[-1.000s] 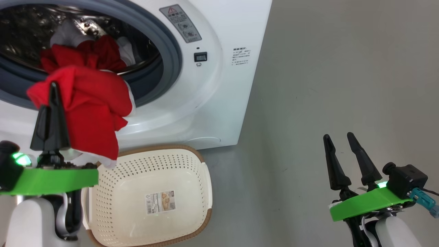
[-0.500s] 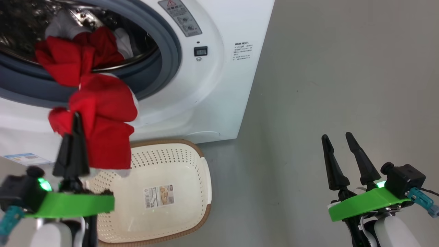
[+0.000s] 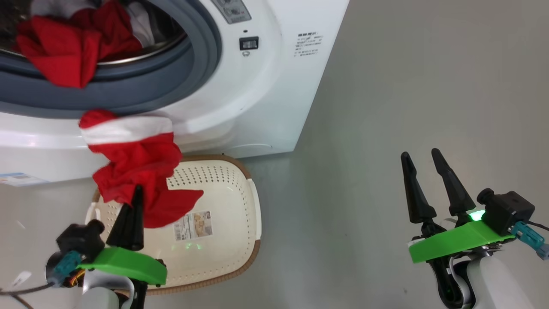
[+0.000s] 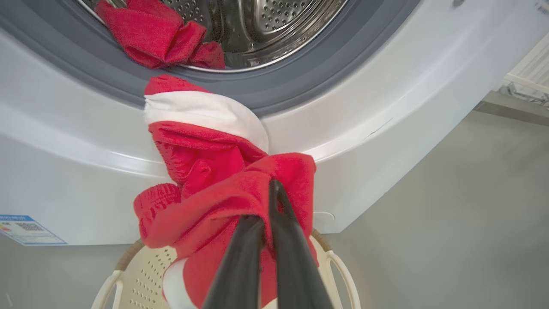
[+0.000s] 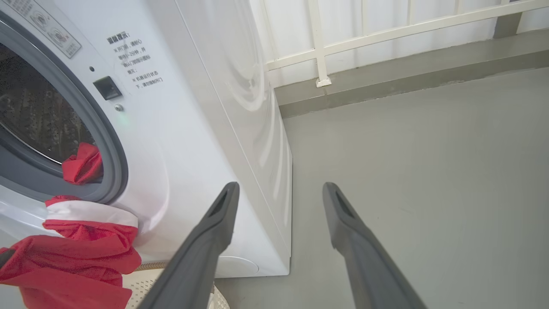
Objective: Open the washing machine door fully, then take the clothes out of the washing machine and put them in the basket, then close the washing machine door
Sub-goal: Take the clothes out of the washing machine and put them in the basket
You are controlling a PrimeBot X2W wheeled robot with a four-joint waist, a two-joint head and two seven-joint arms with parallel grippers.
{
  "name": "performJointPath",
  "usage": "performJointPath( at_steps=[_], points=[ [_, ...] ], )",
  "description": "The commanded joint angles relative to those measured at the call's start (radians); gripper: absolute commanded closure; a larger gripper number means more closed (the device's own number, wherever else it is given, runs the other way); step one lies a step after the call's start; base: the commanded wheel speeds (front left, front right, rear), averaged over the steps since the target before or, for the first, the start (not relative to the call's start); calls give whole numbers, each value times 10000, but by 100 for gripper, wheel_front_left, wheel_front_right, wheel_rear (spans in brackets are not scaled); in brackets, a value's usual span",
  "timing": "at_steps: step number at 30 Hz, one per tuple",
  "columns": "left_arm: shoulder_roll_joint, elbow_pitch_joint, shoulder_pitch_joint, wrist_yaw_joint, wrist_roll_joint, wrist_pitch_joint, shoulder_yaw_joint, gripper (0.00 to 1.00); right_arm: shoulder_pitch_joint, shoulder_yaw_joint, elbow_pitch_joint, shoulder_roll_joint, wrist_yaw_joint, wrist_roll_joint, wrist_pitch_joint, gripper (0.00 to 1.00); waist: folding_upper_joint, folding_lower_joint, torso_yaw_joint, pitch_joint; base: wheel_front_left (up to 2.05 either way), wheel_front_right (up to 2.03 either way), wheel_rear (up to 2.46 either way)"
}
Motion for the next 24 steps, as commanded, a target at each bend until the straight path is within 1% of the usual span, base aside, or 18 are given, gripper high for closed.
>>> performJointPath(
  at_steps=[1,6,15,20,24],
  points=[
    [309,144,-278,-53,99,-51,157,100,-170,306,-274,-5,63,141,-65,0,0,0,-88,264,0,0,0],
    [640,1347,-812,-53,179,-51,-324,100,-358,425,-337,-5,63,223,-65,0,0,0,-228,740,0,0,0],
    [1143,3385,-2055,-53,213,-51,-545,100,-714,603,-479,-5,63,399,-65,0,0,0,-498,1826,0,0,0],
    [1403,4237,-2700,-54,252,-51,-649,100,-901,676,-607,-5,63,457,-65,0,0,0,-662,2455,0,0,0],
    [1545,4623,-3051,-54,245,-51,-816,100,-1017,699,-696,-5,63,474,-65,0,0,0,-733,2849,0,0,0]
  ],
)
